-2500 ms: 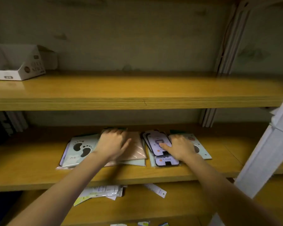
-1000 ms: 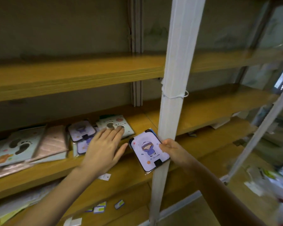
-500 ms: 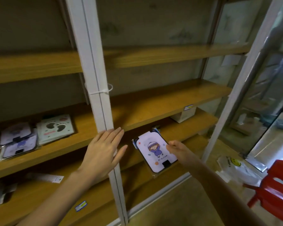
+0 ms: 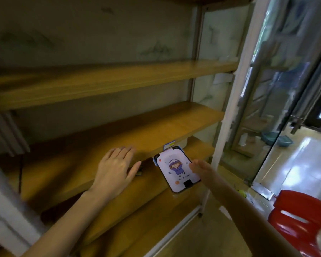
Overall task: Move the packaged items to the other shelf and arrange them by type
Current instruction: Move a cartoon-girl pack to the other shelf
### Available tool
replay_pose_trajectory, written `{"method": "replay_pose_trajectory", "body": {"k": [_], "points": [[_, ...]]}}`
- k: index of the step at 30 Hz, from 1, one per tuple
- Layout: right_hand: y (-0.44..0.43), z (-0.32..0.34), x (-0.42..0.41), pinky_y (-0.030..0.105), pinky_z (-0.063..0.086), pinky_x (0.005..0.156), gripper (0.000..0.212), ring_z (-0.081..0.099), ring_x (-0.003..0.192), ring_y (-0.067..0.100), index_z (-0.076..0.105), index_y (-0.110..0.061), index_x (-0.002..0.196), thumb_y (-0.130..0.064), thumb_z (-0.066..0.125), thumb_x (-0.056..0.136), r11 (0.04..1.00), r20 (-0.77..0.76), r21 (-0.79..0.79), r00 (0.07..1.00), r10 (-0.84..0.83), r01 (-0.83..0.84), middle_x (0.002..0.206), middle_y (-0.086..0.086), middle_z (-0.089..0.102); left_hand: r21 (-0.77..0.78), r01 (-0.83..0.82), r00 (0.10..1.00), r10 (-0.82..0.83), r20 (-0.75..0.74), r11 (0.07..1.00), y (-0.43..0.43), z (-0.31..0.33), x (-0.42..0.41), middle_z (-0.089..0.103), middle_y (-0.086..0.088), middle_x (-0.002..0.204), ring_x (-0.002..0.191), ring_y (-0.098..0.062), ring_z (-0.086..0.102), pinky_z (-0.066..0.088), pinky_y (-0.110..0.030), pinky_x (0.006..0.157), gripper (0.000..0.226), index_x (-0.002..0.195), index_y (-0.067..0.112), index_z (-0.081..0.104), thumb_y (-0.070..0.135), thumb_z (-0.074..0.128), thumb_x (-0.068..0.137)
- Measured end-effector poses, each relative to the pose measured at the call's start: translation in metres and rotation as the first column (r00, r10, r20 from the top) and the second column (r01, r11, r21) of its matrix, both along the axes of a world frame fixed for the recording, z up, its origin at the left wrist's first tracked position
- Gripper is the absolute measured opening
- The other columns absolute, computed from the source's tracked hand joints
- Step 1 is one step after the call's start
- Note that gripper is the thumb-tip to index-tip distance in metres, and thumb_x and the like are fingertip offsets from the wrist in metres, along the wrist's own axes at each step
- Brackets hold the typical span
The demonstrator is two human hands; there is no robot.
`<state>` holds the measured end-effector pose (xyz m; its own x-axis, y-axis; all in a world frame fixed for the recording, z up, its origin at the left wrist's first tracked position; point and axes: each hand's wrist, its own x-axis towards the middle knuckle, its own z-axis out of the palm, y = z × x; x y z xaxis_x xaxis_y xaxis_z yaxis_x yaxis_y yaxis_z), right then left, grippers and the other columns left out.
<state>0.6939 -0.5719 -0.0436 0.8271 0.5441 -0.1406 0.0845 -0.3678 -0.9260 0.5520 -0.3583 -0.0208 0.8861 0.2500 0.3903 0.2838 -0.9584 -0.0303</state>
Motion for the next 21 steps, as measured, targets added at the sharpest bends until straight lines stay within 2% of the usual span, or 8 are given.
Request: {"method": "replay_pose_trajectory", "body": {"k": [5, 11, 15, 17, 19, 21], "points": [[-0.005, 0.007, 0.094, 0.019, 0.037, 0.059, 0.027, 0.045, 0.066, 0.01, 0.04, -0.017, 0.071, -0.014, 0.041, 0.098, 0.999, -0.005, 0.037, 1.0, -0.031, 0.031, 0.072, 0.0, 0.043, -0.02, 0.005, 1.0, -0.005, 0.007, 1.0, -0.006, 0.002, 0.087, 0.062, -0.008, 0.122, 0.113, -0.024, 0.057, 0.041, -0.041, 0.099, 0.066, 0.123, 0.012, 0.056, 0.053, 0.016, 0.089], [-0.001, 0.006, 0.185, 0.02, 0.043, 0.062, 0.024, 0.052, 0.074, 0.014, 0.043, -0.016, 0.074, -0.017, 0.042, 0.098, 0.999, 0.015, 0.026, 0.999, -0.038, 0.038, 0.076, 0.002, 0.049, -0.006, -0.034, 0.999, 0.034, -0.004, 0.999, -0.007, 0.002, 0.16, 0.063, -0.006, 0.121, 0.111, -0.022, 0.058, 0.042, -0.039, 0.098, 0.063, 0.122, 0.013, 0.057, 0.053, 0.02, 0.09], [0.0, 0.007, 0.243, 0.015, 0.046, 0.056, 0.014, 0.056, 0.076, 0.01, 0.048, -0.014, 0.089, -0.021, 0.041, 0.098, 1.0, -0.007, 0.022, 1.0, -0.001, 0.001, 0.083, 0.0, 0.054, -0.026, -0.082, 0.996, 0.081, -0.026, 0.996, -0.011, -0.001, 0.205, 0.061, -0.006, 0.123, 0.114, -0.022, 0.057, 0.04, -0.04, 0.1, 0.066, 0.123, 0.014, 0.056, 0.054, 0.016, 0.089], [0.001, 0.009, 0.273, 0.018, 0.046, 0.063, 0.016, 0.052, 0.077, 0.009, 0.048, -0.01, 0.104, -0.023, 0.039, 0.099, 1.0, 0.011, -0.014, 1.0, 0.002, -0.001, 0.087, 0.0, 0.052, -0.033, -0.118, 0.993, 0.117, -0.025, 0.992, -0.014, -0.003, 0.227, 0.059, -0.006, 0.126, 0.117, -0.022, 0.055, 0.038, -0.04, 0.102, 0.068, 0.125, 0.014, 0.054, 0.055, 0.014, 0.089], [0.003, 0.008, 0.307, 0.022, 0.043, 0.071, 0.026, 0.049, 0.089, 0.013, 0.046, -0.007, 0.116, -0.025, 0.038, 0.1, 0.998, 0.064, -0.061, 0.998, 0.01, -0.007, 0.099, 0.003, 0.049, -0.016, -0.167, 0.986, 0.167, -0.015, 0.986, -0.016, -0.007, 0.248, 0.06, -0.006, 0.125, 0.116, -0.022, 0.056, 0.04, -0.04, 0.1, 0.066, 0.124, 0.014, 0.055, 0.054, 0.015, 0.089], [0.004, 0.006, 0.339, 0.026, 0.041, 0.08, 0.029, 0.047, 0.098, 0.017, 0.047, -0.008, 0.12, -0.027, 0.037, 0.1, 0.996, 0.084, -0.088, 0.996, 0.01, -0.003, 0.106, 0.004, 0.048, -0.008, -0.227, 0.974, 0.226, -0.022, 0.974, -0.02, -0.009, 0.268, 0.062, -0.006, 0.122, 0.113, -0.022, 0.058, 0.042, -0.04, 0.098, 0.065, 0.122, 0.012, 0.057, 0.053, 0.017, 0.09]]}}
